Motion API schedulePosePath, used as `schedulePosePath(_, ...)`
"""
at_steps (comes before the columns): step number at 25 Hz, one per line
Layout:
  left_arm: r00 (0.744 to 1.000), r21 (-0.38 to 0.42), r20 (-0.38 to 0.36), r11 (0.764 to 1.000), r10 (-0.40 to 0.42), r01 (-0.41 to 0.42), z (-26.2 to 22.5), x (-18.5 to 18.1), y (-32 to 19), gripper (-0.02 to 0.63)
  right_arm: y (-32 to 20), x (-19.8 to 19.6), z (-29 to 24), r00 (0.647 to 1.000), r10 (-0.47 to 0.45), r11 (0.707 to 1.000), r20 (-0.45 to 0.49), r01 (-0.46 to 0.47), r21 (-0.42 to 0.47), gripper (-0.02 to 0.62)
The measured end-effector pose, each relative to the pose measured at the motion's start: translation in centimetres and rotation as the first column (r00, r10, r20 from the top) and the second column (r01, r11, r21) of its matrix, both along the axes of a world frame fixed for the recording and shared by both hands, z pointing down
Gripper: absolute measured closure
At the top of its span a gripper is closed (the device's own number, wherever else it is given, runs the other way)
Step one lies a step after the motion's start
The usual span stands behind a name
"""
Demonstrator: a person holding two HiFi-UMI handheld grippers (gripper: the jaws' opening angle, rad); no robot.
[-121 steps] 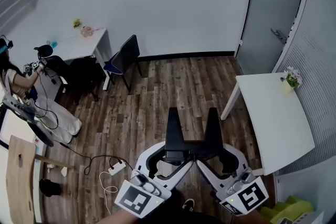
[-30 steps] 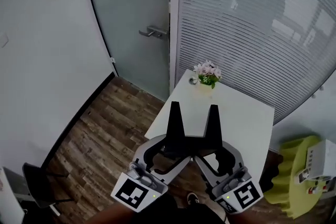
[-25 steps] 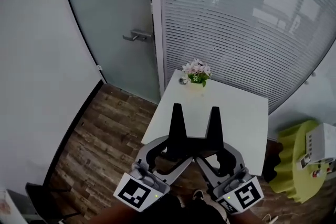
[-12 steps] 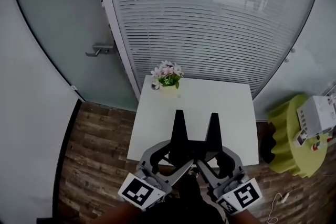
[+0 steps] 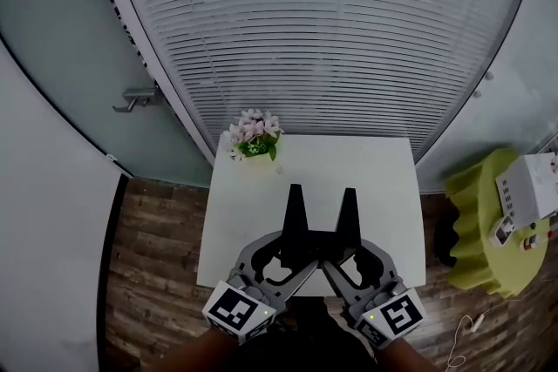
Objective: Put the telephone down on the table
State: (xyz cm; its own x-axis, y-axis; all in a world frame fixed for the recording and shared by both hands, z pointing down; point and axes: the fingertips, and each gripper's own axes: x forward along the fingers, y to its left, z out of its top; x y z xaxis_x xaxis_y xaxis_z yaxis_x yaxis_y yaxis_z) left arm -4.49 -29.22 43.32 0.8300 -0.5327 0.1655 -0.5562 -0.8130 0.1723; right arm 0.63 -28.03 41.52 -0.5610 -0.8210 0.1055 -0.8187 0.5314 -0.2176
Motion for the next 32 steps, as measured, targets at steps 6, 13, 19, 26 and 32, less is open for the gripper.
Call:
schedulePosePath(6,0.999,-0.093,0.033,0.995,-0.019,0.022,3.7,2.0,-4.1,0.334,-4.3,2.0,3.9,0.999,-0.029,0.996,0.013,0.031,-0.088,0.362)
schedulePosePath(13,0.998,-0.228,0.050,0.973,-0.035,0.045,8.7,3.6,-6.9,0.333,-7.3,3.8,9.1,0.999,-0.043,0.972,0.015,0.045,-0.229,0.362)
schedulePosePath(19,0.997,-0.331,0.064,0.942,-0.033,0.052,12.9,3.6,-9.6,0.334,-10.2,3.7,13.4,0.998,-0.040,0.934,0.039,0.051,-0.353,0.362)
schedulePosePath(26,0.998,-0.418,0.062,0.908,0.009,0.018,17.4,2.5,-13.3,0.334,-13.7,2.6,18.1,0.997,0.008,0.872,0.072,0.029,-0.489,0.362)
schedulePosePath(32,0.998,-0.487,0.060,0.873,0.016,0.016,21.0,2.0,-15.1,0.334,-15.6,2.1,21.7,0.998,0.007,0.828,0.065,0.030,-0.560,0.362)
